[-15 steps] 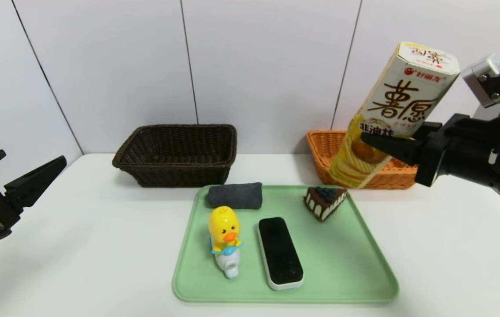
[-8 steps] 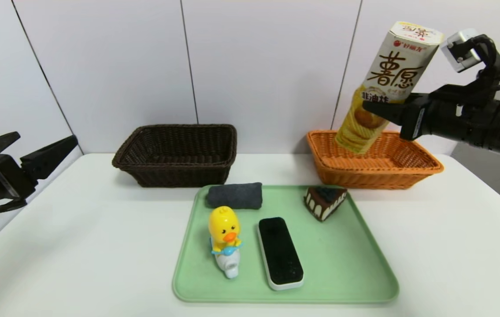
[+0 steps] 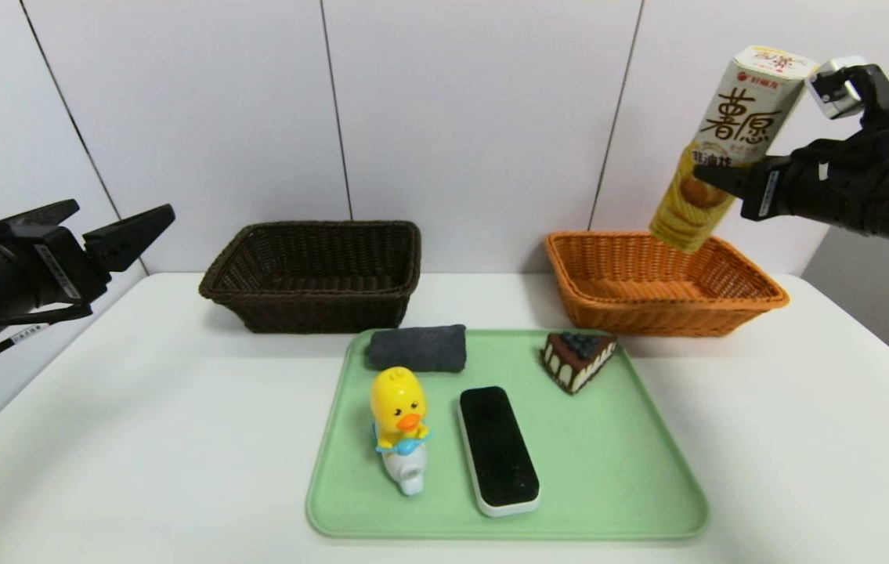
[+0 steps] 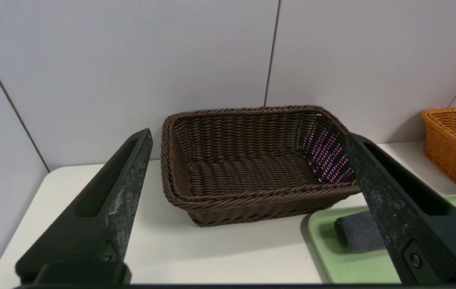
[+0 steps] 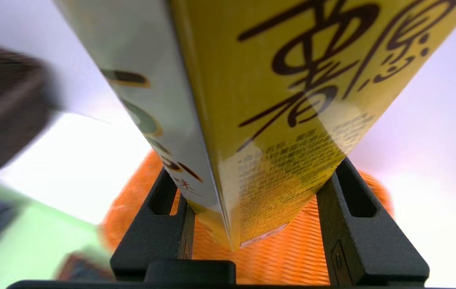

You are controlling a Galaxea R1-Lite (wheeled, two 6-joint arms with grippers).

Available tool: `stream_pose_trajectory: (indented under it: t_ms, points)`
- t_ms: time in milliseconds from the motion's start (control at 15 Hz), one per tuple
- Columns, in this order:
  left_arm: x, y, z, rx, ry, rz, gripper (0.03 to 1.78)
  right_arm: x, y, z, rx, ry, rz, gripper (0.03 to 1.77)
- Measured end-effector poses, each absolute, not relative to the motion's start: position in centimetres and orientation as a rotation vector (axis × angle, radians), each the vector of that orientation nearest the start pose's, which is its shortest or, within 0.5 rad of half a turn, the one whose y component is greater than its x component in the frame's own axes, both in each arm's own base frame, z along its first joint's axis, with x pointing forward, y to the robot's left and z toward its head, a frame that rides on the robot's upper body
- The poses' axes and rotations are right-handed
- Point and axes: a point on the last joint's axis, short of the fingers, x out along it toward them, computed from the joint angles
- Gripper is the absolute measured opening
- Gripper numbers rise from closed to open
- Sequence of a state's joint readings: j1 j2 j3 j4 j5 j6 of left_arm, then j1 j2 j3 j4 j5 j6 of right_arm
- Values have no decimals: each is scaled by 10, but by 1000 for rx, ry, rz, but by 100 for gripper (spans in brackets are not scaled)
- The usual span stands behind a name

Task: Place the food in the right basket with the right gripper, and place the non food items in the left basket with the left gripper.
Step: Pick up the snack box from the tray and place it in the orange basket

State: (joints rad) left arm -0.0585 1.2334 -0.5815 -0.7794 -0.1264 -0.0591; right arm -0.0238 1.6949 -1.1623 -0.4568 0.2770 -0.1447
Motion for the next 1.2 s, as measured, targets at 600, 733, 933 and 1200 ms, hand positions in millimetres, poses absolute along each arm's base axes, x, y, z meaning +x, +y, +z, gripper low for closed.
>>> stream_pose_trajectory:
  t_ms: [600,733,933,1200]
  points:
    - [196,-18,245,-55,-95,-205,169,396,-42,209,-110,187,123,84]
    - [197,-18,244,-55,-92,-205,169,403,-43,195,-107,221,123,84]
    - [197,-18,243,-57,-88,-204,169,413,-45,176,-105,256,92,84]
    - [197,-18,244,-57,-89,-205,169,420,-46,166,-111,249,64,84]
